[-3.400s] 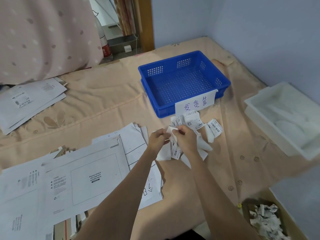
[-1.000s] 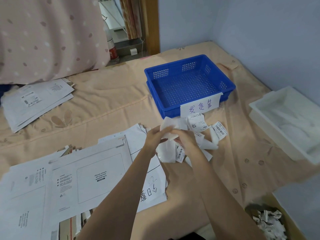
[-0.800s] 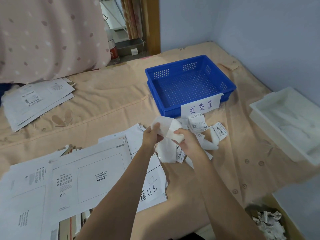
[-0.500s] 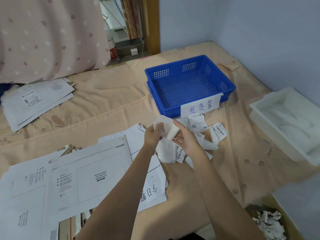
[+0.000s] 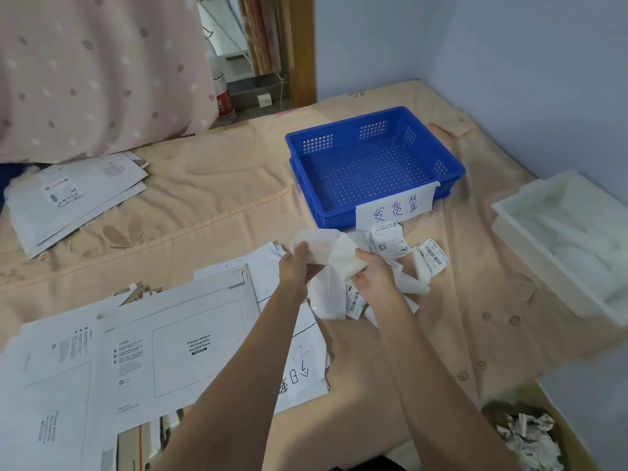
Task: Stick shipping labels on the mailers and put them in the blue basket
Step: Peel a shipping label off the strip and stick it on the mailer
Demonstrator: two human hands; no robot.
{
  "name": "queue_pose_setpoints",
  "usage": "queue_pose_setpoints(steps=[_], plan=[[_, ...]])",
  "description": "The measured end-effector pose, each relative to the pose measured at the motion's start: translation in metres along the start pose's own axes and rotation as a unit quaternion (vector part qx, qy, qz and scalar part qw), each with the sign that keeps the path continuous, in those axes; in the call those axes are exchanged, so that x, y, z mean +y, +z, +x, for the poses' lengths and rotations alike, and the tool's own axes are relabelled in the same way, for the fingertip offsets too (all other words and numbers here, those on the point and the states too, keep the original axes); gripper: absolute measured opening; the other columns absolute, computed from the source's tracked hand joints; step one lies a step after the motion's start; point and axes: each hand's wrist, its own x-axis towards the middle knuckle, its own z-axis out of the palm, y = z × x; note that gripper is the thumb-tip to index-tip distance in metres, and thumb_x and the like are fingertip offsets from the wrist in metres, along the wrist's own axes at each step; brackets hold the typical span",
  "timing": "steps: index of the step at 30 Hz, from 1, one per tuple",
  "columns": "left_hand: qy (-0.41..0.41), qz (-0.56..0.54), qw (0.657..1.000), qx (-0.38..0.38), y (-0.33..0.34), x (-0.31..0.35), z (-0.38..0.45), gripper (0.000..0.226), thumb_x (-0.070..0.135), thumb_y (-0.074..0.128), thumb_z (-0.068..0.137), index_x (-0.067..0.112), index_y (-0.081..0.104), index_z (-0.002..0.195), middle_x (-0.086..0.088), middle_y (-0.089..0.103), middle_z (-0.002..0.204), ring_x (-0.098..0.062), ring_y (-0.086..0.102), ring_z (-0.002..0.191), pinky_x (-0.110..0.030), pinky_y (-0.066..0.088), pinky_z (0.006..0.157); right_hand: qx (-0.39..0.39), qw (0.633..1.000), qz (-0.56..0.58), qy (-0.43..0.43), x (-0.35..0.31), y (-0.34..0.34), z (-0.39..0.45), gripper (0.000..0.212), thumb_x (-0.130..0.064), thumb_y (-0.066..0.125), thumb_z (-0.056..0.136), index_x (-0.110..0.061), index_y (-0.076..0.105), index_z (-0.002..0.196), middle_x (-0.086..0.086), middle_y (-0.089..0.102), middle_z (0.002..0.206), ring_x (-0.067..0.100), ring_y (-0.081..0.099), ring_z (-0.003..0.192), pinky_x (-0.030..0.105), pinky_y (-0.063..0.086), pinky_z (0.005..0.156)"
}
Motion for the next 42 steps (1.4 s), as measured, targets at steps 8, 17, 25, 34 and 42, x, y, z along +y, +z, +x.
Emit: queue_pose_setpoints(steps=[8,17,25,34,42], plan=[[-0.008,0.01,1.0,0.011,-0.012,0.006,0.01,0.031,0.011,0.059,0.092,0.006,0.049,0.12,-0.012,0.06,0.097,-0.024,0.061,0.071,-0.032,0.058,0.061,0.217,0.965,-0.06,-0.131,-0.019,-0.025,0.006,0.042,-0.015,0.059,0.093,-0.006,0.053,0.133,0.007,0.063,0.114,0.022,0.053,0.098,0.032,0.045,0.085],[0.068,0.224,0.967,-0.096,0.011,-0.028,0.006,0.032,-0.004,0.063,0.084,0.016,0.044,0.069,-0.004,0.049,0.076,-0.017,0.05,0.066,-0.023,0.047,0.051,0.186,0.912,-0.145,-0.337,-0.017,-0.012,-0.009,0.021,-0.013,0.063,0.089,-0.011,0.048,0.074,-0.005,0.052,0.068,0.008,0.048,0.065,0.008,0.038,0.058],[0.078,0.417,0.902,-0.081,0.028,-0.031,0.004,0.055,0.074,0.044,0.064,0.04,0.073,0.096,0.007,0.064,0.12,-0.02,0.051,0.115,-0.038,0.037,0.104,0.134,0.868,-0.244,-0.41,-0.008,-0.013,-0.008,0.028,-0.011,0.067,0.087,-0.011,0.045,0.07,-0.006,0.049,0.063,0.001,0.046,0.058,0.013,0.04,0.061],[0.097,0.185,0.975,-0.075,0.031,-0.001,-0.007,0.027,0.028,0.06,0.09,0.004,0.071,0.095,-0.007,0.072,0.084,-0.016,0.067,0.079,-0.018,0.048,0.068,-0.006,0.754,-0.469,-0.459,0.011,-0.009,-0.007,0.016,-0.016,0.065,0.09,-0.004,0.058,0.099,0.006,0.058,0.109,0.019,0.058,0.097,0.039,0.051,0.084],[0.072,0.179,0.977,0.089,-0.017,0.002,-0.002,0.02,0.015,0.068,0.081,0.018,0.062,0.062,-0.002,0.06,0.066,-0.025,0.057,0.077,-0.032,0.047,0.076,-0.018,0.671,-0.605,-0.428,0.039,0.006,-0.018,0.033,-0.05,0.076,0.071,-0.023,0.072,0.09,-0.013,0.042,0.127,0.008,0.034,0.125,0.023,0.028,0.099]])
